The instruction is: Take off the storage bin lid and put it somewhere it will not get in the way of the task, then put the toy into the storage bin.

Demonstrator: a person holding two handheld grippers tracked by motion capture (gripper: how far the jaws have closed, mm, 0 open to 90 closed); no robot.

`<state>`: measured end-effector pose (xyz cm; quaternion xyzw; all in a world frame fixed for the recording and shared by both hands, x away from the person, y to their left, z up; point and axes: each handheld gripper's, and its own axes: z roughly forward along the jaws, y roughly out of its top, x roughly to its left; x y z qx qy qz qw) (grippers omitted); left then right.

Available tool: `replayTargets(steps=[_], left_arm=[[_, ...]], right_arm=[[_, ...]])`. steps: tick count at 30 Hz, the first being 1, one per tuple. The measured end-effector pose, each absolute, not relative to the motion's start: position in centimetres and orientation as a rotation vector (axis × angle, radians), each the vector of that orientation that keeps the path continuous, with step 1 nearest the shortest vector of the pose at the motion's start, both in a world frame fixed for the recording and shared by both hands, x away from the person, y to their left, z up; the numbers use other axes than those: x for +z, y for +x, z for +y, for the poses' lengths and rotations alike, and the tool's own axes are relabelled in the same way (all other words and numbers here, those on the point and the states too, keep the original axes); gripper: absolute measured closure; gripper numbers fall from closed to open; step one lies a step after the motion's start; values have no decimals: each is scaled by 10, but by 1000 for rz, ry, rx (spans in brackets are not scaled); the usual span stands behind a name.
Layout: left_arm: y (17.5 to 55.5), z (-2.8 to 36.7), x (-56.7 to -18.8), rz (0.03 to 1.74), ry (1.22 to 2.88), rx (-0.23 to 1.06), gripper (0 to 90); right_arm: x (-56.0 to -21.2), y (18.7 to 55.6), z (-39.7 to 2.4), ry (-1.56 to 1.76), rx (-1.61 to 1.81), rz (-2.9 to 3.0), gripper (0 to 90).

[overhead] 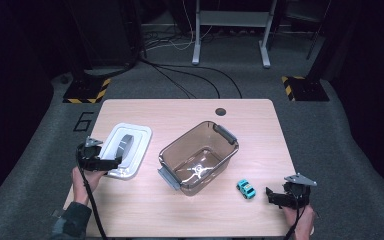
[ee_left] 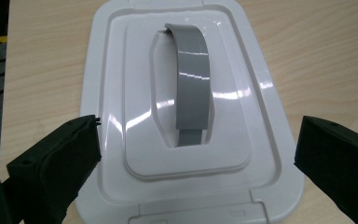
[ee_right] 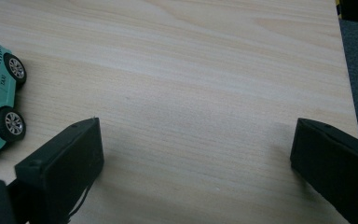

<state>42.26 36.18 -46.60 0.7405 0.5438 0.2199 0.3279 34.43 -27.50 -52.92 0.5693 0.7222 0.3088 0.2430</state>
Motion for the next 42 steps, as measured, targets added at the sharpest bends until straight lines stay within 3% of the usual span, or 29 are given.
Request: replayTargets(steps=[14, 34, 42], left_arm=[[386, 359, -491, 1423, 1963, 626, 0], [348, 345, -528, 1421, 2012, 582, 0], [342, 344, -532, 1420, 1960, 598, 0]], right_arm=[[-529, 344, -275, 1555, 844, 1973, 19], [-529, 344, -275, 1553, 840, 1972, 13], [-529, 345, -274, 1570, 830, 1964, 0]])
